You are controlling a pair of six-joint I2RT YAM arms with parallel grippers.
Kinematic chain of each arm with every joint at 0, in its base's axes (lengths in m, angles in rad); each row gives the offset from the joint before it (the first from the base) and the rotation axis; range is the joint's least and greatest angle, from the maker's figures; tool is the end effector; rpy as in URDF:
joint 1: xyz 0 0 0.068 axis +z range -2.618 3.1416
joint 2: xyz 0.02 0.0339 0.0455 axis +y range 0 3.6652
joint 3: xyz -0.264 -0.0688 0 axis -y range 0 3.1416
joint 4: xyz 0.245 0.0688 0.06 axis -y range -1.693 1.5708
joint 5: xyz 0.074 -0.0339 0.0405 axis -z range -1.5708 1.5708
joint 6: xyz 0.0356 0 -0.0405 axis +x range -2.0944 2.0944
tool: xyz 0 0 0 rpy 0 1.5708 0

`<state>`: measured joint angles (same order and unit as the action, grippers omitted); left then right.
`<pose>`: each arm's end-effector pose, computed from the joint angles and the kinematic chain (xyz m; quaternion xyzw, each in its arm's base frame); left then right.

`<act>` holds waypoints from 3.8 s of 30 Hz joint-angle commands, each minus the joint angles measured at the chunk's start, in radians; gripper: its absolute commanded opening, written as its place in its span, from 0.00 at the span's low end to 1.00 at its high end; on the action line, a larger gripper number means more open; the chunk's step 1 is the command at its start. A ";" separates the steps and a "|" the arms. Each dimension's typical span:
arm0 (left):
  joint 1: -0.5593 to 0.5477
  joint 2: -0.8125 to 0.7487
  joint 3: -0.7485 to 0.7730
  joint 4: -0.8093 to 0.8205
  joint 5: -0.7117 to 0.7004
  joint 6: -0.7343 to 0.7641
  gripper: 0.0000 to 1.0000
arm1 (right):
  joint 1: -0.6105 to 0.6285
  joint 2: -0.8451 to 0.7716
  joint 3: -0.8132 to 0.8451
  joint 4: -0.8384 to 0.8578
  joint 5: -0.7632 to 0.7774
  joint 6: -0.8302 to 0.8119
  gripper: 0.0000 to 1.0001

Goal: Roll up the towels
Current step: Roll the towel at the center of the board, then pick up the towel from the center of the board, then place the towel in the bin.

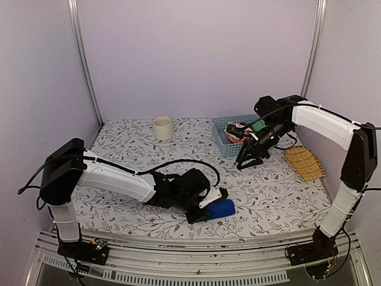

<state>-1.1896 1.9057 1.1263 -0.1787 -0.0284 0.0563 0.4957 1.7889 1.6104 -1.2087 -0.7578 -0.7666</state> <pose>0.1446 -0.3581 0.1437 0.5527 0.7768 -0.1505 0.2617 0.2937 0.1866 0.2886 -0.5733 0.7269 0.3535 0.1341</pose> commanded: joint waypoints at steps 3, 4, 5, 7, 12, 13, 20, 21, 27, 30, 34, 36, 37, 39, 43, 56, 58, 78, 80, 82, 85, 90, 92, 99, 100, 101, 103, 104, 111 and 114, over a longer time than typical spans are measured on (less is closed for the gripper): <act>0.102 0.128 0.025 -0.164 0.348 -0.126 0.12 | 0.035 -0.212 -0.236 0.276 0.052 0.061 0.50; 0.115 0.137 0.036 -0.170 0.391 -0.133 0.12 | 0.044 -0.237 -0.273 0.311 0.079 0.055 0.50; 0.126 0.147 0.048 -0.181 0.407 -0.141 0.12 | 0.060 -0.265 -0.316 0.352 0.117 0.047 0.50; 0.145 0.166 0.071 -0.203 0.460 -0.157 0.12 | 0.109 -0.319 -0.404 0.435 0.220 0.030 0.51; 0.190 0.196 0.076 -0.196 0.558 -0.205 0.12 | 0.296 -0.452 -0.635 0.653 0.452 -0.054 0.55; 0.197 0.198 0.073 -0.189 0.574 -0.216 0.12 | 0.331 -0.461 -0.663 0.678 0.482 -0.064 0.55; 0.233 0.197 0.049 -0.131 0.667 -0.270 0.11 | 0.473 -0.356 -0.710 0.814 0.644 -0.092 0.56; 0.239 0.202 0.050 -0.124 0.691 -0.279 0.11 | 0.485 -0.335 -0.711 0.835 0.657 -0.096 0.56; 0.265 0.239 0.064 -0.128 0.758 -0.302 0.12 | 0.544 -0.214 -0.723 0.961 0.757 -0.141 0.58; 0.287 0.250 0.059 -0.114 0.793 -0.330 0.12 | 0.555 -0.158 -0.717 0.981 0.761 -0.152 0.58; 0.309 0.266 0.049 -0.088 0.851 -0.365 0.12 | 0.569 -0.123 -0.707 0.981 0.753 -0.141 0.59; 0.315 0.276 0.053 -0.086 0.868 -0.367 0.12 | 0.572 -0.118 -0.699 0.974 0.744 -0.131 0.59; 0.318 0.280 0.055 -0.083 0.875 -0.369 0.12 | 0.572 -0.113 -0.698 0.974 0.743 -0.130 0.59; 0.327 0.288 0.056 -0.078 0.896 -0.375 0.12 | 0.572 -0.101 -0.698 0.973 0.746 -0.130 0.59; 0.348 0.302 0.048 -0.047 0.954 -0.414 0.10 | 0.573 -0.068 -0.706 0.988 0.769 -0.139 0.60; 0.389 0.306 0.024 0.063 1.065 -0.527 0.17 | 0.580 0.010 -0.703 1.015 0.779 -0.143 0.52; 0.388 0.282 0.020 0.062 1.054 -0.509 0.24 | 0.580 0.025 -0.693 0.998 0.771 -0.146 0.39; 0.607 -0.130 -0.043 -0.195 0.615 -0.259 0.60 | 0.480 -0.099 -0.559 0.751 0.647 -0.012 0.03; 0.628 -0.146 -0.023 -0.225 0.559 -0.235 0.60 | 0.444 -0.099 -0.509 0.720 0.618 0.013 0.03; 0.646 -0.155 -0.006 -0.245 0.533 -0.219 0.60 | 0.405 -0.094 -0.463 0.699 0.599 0.032 0.03; 0.659 -0.166 0.005 -0.259 0.530 -0.213 0.60 | 0.357 -0.077 -0.393 0.677 0.595 0.054 0.03; 0.662 -0.191 0.001 -0.278 0.532 -0.204 0.60 | 0.268 -0.034 -0.253 0.668 0.624 0.111 0.03; 0.662 -0.208 -0.010 -0.277 0.525 -0.201 0.60 | 0.219 -0.003 -0.183 0.668 0.655 0.160 0.03; 0.665 -0.258 -0.047 -0.271 0.463 -0.212 0.60 | 0.112 0.145 0.066 0.675 0.821 0.304 0.03; 0.665 -0.265 -0.052 -0.273 0.457 -0.214 0.60 | 0.099 0.166 0.100 0.674 0.833 0.316 0.03; 0.665 -0.274 -0.056 -0.275 0.448 -0.214 0.60 | 0.087 0.187 0.131 0.674 0.845 0.341 0.03; 0.664 -0.293 -0.064 -0.284 0.427 -0.212 0.60 | 0.063 0.229 0.200 0.673 0.875 0.373 0.02; 0.665 -0.302 -0.066 -0.291 0.415 -0.208 0.60 | 0.053 0.251 0.230 0.673 0.894 0.386 0.02; 0.667 -0.345 -0.093 -0.310 0.298 -0.175 0.60 | 0.034 0.438 0.411 0.646 1.078 0.461 0.03; 0.667 -0.350 -0.108 -0.294 0.297 -0.170 0.60 | 0.030 0.489 0.459 0.637 1.122 0.491 0.02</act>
<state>-0.5354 1.5787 1.0416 -0.4702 0.3149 -0.1379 0.5270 2.2097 2.0037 -0.5404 0.2443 -0.3466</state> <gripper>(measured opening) 0.598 0.272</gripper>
